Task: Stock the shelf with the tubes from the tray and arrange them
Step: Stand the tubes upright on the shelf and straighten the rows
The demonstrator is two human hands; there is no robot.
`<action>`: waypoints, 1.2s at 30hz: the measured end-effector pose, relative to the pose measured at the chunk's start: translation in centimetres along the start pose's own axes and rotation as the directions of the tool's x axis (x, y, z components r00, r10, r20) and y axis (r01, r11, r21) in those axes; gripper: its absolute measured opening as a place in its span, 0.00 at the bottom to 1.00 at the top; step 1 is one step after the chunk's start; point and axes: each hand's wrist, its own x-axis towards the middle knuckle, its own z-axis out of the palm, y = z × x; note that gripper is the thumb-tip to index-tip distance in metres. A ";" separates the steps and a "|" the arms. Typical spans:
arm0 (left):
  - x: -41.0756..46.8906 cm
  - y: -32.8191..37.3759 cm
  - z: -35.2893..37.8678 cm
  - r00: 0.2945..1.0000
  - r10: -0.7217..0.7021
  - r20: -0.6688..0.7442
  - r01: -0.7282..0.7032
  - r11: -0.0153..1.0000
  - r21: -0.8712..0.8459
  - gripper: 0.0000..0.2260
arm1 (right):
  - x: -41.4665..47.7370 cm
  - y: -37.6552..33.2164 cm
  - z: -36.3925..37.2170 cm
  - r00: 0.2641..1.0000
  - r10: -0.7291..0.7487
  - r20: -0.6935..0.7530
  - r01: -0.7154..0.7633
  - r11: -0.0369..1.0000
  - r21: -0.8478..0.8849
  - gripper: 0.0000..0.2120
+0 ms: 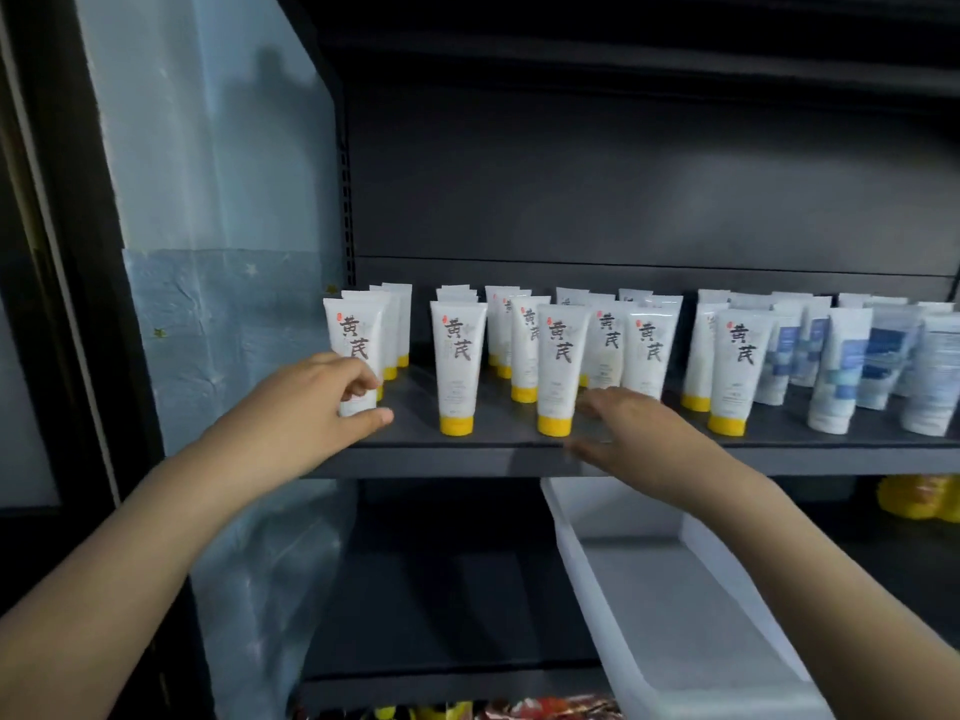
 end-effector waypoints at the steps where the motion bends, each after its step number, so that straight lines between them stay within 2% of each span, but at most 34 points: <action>1: -0.1 1.6 -0.4 1.000 0.016 0.012 -0.016 1.000 0.015 0.16 | -0.6 0.7 -0.9 1.000 -0.012 0.012 0.013 0.999 -0.033 0.21; 6: 0.1 8.2 -1.3 0.996 0.044 0.077 -0.051 0.994 0.093 0.16 | -3.4 3.9 -4.6 0.998 -0.037 0.053 0.043 0.990 -0.132 0.24; 12: 0.3 12.0 -0.6 0.990 -0.014 0.139 -0.013 0.981 0.193 0.16 | -5.2 7.1 -6.9 0.999 -0.038 0.030 0.043 0.981 -0.190 0.20; 22: 3.6 14.5 2.7 0.988 -0.038 0.149 0.006 0.978 0.210 0.18 | -2.5 11.0 -5.9 0.998 0.032 0.051 -0.024 0.989 -0.144 0.19; 25: 5.4 14.4 4.8 0.990 -0.048 0.132 0.023 0.983 0.180 0.18 | -0.5 12.0 -4.4 0.998 0.046 0.037 -0.040 0.990 -0.132 0.17; 29: 7.5 14.0 8.0 0.994 -0.098 0.041 0.095 0.992 0.078 0.18 | 2.4 13.1 -2.1 0.998 0.061 0.000 -0.061 0.995 -0.073 0.17; 36: 10.2 12.8 13.5 0.961 -0.268 -0.069 0.254 0.953 -0.162 0.22 | 5.6 13.3 1.5 0.980 0.165 -0.110 -0.149 0.978 0.148 0.19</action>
